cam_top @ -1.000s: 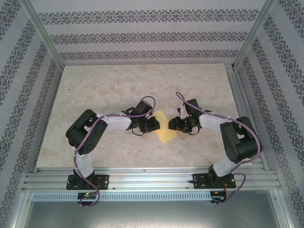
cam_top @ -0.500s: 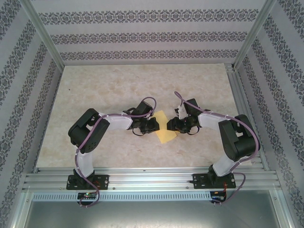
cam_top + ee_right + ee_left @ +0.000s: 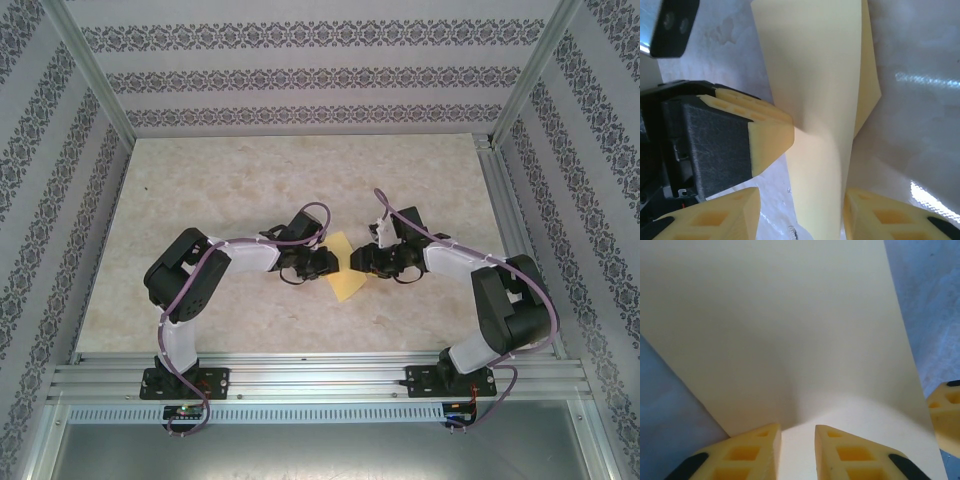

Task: Fold a paper plane with a square sheet of paper (pick it up from the middle)
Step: Third fold the triangle at the center of the table.

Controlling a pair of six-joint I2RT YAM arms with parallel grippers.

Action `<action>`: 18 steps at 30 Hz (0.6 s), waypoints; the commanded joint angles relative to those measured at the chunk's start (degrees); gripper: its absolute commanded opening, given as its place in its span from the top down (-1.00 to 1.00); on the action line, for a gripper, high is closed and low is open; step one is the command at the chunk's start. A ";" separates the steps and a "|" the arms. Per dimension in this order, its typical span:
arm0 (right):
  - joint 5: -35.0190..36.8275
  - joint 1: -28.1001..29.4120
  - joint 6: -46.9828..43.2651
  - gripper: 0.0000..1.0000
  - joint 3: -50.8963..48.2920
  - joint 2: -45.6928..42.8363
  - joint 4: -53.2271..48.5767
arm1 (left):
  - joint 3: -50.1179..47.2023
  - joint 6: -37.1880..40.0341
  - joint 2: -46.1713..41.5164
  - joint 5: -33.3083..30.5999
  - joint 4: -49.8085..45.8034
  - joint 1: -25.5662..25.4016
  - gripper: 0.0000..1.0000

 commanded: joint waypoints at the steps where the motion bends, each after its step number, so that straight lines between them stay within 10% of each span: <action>1: -2.53 0.58 2.61 0.04 -2.20 -2.30 4.56 | 1.92 -1.65 -1.32 0.42 2.21 -0.49 0.35; 18: -4.11 1.83 8.59 -0.20 -12.78 -13.31 18.44 | 1.85 -12.10 0.77 5.63 13.34 -0.47 -0.26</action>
